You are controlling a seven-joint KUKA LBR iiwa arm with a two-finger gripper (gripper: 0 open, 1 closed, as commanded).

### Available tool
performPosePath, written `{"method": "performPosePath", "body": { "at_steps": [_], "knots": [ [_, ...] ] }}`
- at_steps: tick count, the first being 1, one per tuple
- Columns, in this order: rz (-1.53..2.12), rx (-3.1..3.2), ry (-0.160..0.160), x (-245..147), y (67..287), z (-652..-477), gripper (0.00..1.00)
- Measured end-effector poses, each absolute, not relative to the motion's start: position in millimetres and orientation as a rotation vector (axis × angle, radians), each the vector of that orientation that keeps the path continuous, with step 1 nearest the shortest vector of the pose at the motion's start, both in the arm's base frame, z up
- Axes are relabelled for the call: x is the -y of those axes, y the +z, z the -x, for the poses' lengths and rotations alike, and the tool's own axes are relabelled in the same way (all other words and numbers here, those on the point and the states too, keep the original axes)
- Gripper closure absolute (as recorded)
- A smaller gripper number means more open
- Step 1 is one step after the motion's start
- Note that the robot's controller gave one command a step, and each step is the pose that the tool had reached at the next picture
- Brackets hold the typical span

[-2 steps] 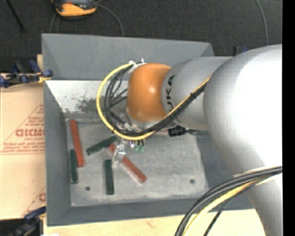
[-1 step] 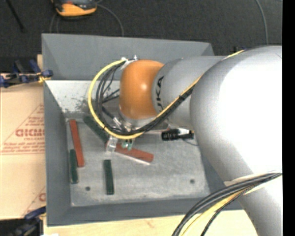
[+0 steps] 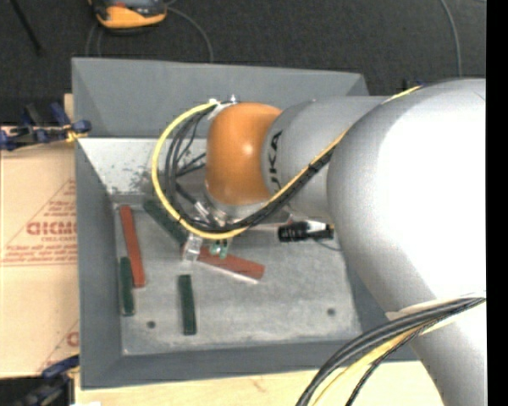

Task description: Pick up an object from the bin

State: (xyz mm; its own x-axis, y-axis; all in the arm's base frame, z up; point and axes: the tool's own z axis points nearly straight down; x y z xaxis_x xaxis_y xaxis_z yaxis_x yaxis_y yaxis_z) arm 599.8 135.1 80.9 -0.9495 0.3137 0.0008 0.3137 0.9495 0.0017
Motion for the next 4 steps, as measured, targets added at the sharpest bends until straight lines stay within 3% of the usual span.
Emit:
{"method": "performPosePath", "body": {
  "at_steps": [4],
  "knots": [
    [0.499, 3.107, -0.005, -135, 111, -600.1, 1.0]
  ]
}}
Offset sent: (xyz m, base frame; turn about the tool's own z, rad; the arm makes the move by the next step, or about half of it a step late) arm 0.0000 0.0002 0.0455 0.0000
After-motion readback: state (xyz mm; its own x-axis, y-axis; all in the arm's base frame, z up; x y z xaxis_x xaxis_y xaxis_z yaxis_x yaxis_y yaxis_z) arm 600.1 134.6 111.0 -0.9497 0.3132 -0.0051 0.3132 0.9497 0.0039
